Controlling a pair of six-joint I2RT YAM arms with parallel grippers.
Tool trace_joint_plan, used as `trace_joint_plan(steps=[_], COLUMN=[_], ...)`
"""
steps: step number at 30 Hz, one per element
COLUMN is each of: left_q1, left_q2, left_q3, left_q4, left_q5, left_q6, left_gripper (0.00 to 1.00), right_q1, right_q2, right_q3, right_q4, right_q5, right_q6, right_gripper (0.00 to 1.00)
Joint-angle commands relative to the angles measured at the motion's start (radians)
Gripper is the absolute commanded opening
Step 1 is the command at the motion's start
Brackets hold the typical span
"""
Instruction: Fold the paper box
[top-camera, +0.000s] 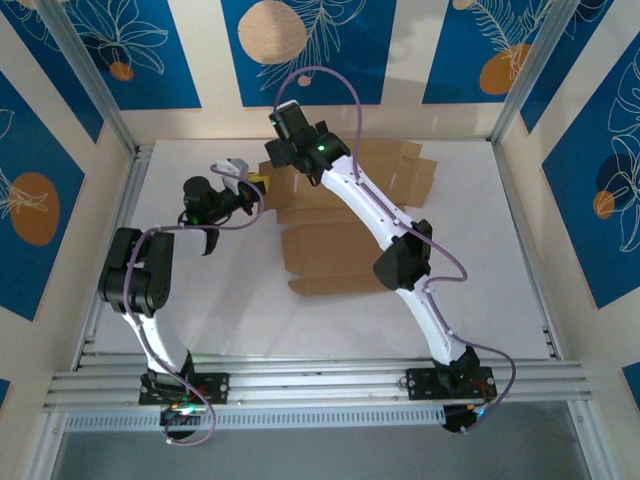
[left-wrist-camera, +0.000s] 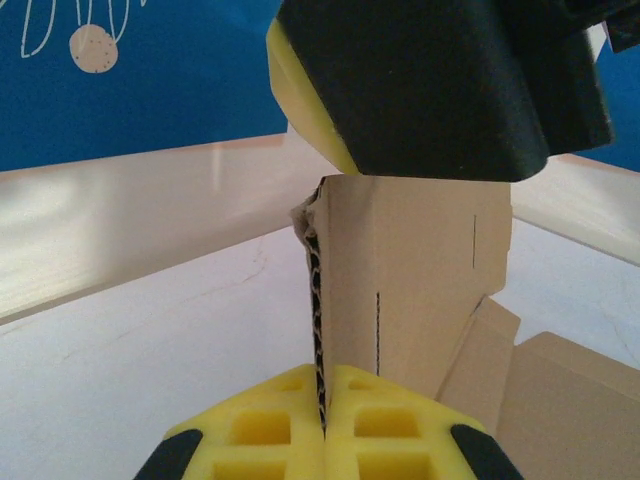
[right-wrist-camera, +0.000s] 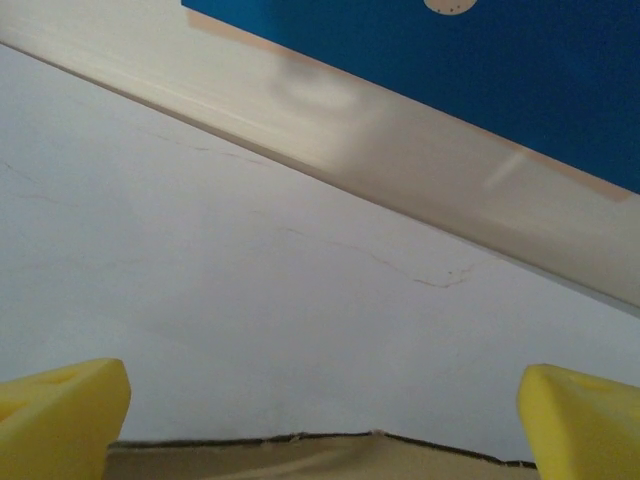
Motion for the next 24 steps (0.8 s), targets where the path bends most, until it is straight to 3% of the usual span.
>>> trace_joint_plan(steps=[1,8,17,24], left_q1=[-0.002,0.006,0.019,0.022], left_q2=[-0.039,-0.037,-0.044,-0.049], left_q3=[-0.01,-0.015,-0.018,-0.02], left_q4=[0.023,0.025,0.021,0.024], left_q5=[-0.009,-0.021,-0.028,-0.027], left_q6=[0.035,0.03,0.028,0.03], left_gripper=[0.0,0.0,0.0,0.0], right_q1=[0.005,-0.005,-0.027,-0.072], right_q2=[-0.031,-0.116,-0.315,-0.362], right_q3=[-0.038,-0.166,-0.498,-0.577], right_q4=[-0.003,0.016,0.203,0.216], right_q5=[0.053,0.049,-0.065,-0.095], right_q6=[-0.029,-0.032,-0.064,-0.057], right_gripper=[0.98,0.97,0.97,0.96])
